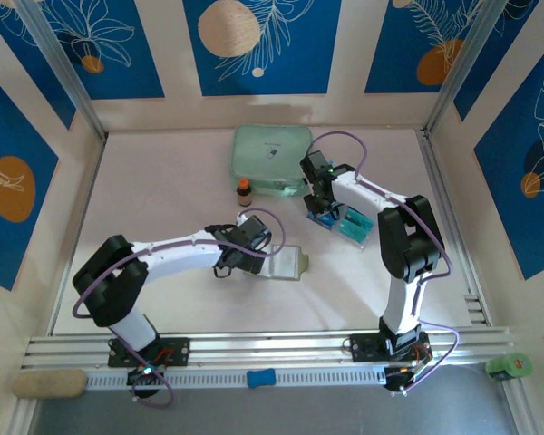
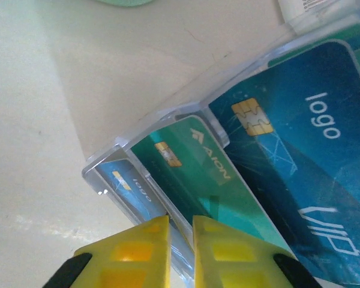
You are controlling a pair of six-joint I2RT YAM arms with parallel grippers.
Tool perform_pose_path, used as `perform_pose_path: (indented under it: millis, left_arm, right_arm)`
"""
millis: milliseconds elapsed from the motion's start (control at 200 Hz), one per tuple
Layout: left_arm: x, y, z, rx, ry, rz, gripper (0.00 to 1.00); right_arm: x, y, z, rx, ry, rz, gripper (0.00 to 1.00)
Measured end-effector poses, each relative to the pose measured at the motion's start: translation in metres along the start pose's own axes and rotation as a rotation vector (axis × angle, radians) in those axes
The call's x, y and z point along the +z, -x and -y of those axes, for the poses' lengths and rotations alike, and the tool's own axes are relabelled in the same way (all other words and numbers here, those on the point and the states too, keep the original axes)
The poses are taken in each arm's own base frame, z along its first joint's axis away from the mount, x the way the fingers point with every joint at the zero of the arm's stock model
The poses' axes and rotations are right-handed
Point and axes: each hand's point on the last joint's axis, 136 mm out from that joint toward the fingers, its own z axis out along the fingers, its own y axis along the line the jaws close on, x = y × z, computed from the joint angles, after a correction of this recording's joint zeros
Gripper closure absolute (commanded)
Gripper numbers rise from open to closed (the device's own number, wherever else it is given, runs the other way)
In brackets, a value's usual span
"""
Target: Put the credit cards into the card holder
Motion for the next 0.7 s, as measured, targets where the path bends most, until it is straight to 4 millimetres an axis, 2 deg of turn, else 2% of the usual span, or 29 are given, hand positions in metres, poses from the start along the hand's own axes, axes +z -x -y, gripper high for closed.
perform_pose_path:
  millis: [230,490,665,700]
  left_arm:
    - [0.0,0.0,0.0,-0.001,0.0,0.001,0.0]
    - [0.0,0.001,0.0,-0.001,-0.001,0.001,0.0]
    - [0.0,0.0,0.0,-0.001,-0.001,0.001,0.0]
    - [0.0,0.001,0.0,-0.001,-0.001,0.001,0.0]
  right_arm:
    - [-0.008,-0.002,-0.013,-0.029,0.013,0.012,0.87]
    - [-0.008,-0.004,-0.015,-0.037,0.015,0.008,0.88]
    - [-0.009,-0.003,-0.014,-0.057,0.007,0.012,1.0]
    - [-0.009,-0.002,-0.014,-0.063,0.005,0.014,1.0]
